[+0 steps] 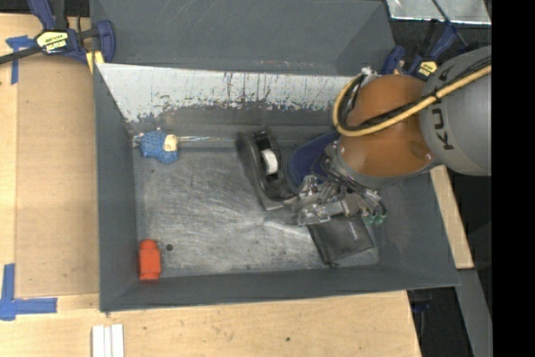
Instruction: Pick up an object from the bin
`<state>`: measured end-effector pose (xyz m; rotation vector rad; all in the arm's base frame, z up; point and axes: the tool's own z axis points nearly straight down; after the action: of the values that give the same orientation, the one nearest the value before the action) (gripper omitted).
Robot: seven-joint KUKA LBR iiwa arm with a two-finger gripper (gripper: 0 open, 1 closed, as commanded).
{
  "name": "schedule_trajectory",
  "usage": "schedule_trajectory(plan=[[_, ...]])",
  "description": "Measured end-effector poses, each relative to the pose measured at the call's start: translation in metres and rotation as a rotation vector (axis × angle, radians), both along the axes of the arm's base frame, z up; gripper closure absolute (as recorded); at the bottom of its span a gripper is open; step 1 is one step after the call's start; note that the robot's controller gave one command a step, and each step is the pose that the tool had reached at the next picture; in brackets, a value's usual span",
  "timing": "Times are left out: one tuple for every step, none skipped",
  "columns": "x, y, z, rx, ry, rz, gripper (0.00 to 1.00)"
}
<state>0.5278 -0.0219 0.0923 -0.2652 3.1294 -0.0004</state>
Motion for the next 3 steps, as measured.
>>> schedule_trajectory(plan=[[0.0,-0.001,0.0,-0.001,0.001,-0.001,0.0],[0.0,0.0,0.0,0.0,0.0,0.0,1.0],[-0.041,-0.065,0.018,-0.002,0.002,0.439,1.0]])
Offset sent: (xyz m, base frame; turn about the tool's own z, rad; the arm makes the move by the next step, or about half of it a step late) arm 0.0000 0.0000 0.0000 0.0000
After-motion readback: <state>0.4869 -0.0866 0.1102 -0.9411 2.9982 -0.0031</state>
